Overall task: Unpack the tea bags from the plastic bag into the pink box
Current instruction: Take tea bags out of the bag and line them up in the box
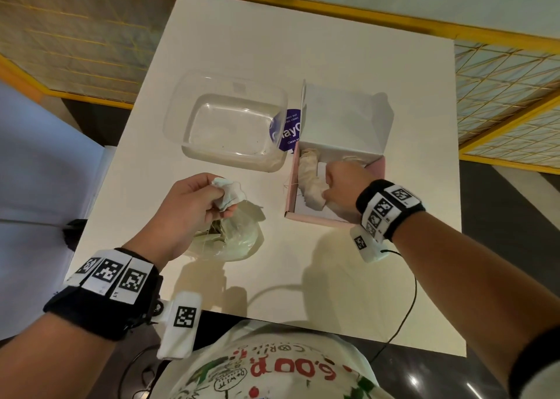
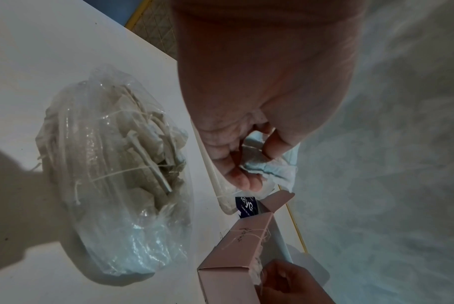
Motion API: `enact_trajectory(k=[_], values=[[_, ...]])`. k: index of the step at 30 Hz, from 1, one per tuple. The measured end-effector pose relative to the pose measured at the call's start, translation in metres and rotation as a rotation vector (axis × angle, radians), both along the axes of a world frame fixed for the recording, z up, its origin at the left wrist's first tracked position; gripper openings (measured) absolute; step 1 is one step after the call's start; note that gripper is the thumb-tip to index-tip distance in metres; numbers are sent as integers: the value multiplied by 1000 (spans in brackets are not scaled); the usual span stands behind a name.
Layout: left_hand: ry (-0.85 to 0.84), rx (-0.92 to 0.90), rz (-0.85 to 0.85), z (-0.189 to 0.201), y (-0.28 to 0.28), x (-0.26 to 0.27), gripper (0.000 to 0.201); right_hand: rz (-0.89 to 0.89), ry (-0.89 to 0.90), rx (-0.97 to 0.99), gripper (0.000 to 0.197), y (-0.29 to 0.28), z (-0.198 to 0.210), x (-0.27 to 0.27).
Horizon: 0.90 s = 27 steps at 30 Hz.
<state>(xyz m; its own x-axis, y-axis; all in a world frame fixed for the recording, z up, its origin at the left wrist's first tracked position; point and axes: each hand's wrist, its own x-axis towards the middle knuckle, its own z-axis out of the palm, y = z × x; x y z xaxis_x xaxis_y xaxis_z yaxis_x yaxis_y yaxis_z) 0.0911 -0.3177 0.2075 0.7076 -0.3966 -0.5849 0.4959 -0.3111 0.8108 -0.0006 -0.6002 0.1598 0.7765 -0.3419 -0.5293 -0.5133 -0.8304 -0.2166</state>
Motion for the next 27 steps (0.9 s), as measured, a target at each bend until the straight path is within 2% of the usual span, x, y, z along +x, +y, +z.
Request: enact_trajectory(k=[3,6,10,12,15,17,20,23,25,27], values=[[-6,15,-8,0,-4,-2,16,-43,-98,42,24,7,-3,7],[-4,15,-8,0,-5,-2,16,17,-15,5,33,11,-8,15],[24,-40,30,0,-3,-1,20,145,-27,-64,8,12,-3,14],[43,-77,24,-1,-1,-1,30,190,-69,-79,23,13,2,13],[48,-98,18,-3,1,-2,36,176,-101,-12,14,11,6,20],[38,-95,16,-6,2,-2,37,120,-131,31,18,11,6,27],[-15,-43,-1,-7,1,-5,24,25,-119,76,30,12,3,31],[-69,21,-26,-8,-1,-7,12,-1,-67,72,19,14,4,29],[-117,42,-50,-7,-4,-8,10,20,-147,24,11,16,17,25],[-161,24,-87,-5,-9,-9,12,40,-287,8,15,21,35,21]])
